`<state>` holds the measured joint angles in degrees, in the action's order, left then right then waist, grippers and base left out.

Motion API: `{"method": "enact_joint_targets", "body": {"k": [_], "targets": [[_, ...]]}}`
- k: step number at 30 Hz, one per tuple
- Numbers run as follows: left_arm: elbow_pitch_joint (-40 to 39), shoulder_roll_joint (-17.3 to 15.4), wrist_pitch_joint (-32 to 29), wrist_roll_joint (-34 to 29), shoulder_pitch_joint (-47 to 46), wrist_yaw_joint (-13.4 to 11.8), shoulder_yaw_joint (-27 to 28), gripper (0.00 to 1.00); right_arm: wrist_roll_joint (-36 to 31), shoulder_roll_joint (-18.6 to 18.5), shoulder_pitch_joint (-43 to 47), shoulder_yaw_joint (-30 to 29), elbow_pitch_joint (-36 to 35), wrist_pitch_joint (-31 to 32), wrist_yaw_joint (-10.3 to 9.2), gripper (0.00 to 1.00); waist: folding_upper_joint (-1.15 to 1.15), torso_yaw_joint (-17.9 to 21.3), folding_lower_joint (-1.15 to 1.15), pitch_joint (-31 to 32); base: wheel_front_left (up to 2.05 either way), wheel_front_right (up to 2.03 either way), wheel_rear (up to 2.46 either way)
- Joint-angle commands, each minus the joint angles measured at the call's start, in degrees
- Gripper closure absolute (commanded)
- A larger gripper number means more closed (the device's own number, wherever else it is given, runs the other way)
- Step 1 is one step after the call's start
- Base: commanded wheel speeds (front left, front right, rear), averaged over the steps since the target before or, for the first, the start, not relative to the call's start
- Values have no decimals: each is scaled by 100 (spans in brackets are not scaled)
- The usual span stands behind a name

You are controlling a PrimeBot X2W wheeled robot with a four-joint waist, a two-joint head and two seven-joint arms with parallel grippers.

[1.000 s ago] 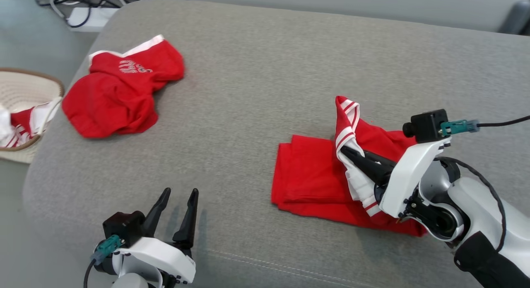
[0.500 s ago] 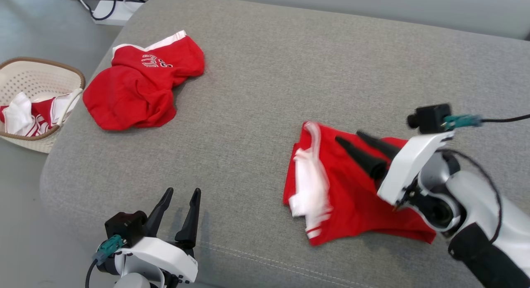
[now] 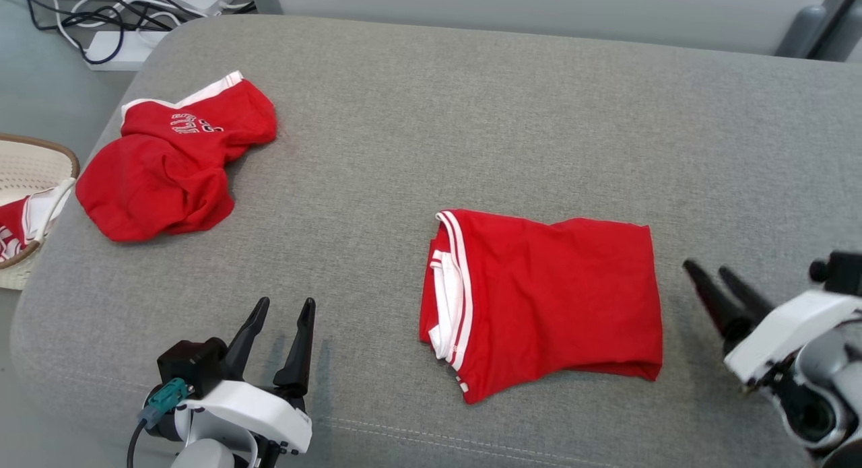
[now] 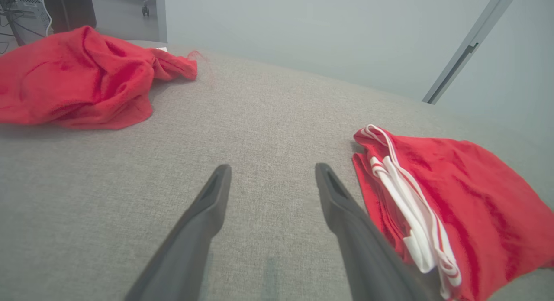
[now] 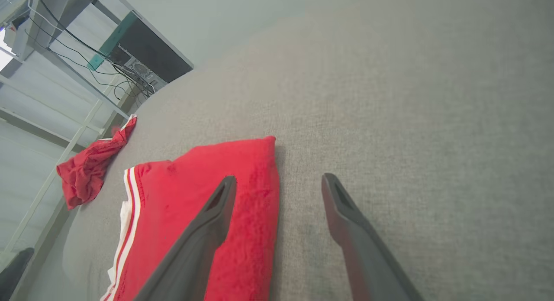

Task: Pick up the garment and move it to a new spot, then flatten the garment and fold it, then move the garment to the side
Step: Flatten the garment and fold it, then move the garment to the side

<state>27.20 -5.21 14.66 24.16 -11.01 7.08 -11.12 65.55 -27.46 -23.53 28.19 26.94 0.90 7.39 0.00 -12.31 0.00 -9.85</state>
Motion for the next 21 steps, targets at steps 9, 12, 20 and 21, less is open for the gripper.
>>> {"method": "enact_joint_targets", "body": {"k": [9,12,20,21], "targets": [[-142,-194,34,14,-190,41,159,0,130,384,236,322,-60,-120,10,0,0,47,0,-102,0,0,0],[-133,-197,34,24,-199,41,149,0,137,441,174,369,14,-123,10,0,0,-3,0,-112,0,0,0],[-134,-194,34,77,-212,41,111,0,132,592,-116,534,478,-120,10,0,0,-232,0,-242,0,0,0],[-136,-190,34,84,-209,41,108,0,143,620,-146,573,516,-97,10,0,0,-252,0,-257,0,0,0]]}}
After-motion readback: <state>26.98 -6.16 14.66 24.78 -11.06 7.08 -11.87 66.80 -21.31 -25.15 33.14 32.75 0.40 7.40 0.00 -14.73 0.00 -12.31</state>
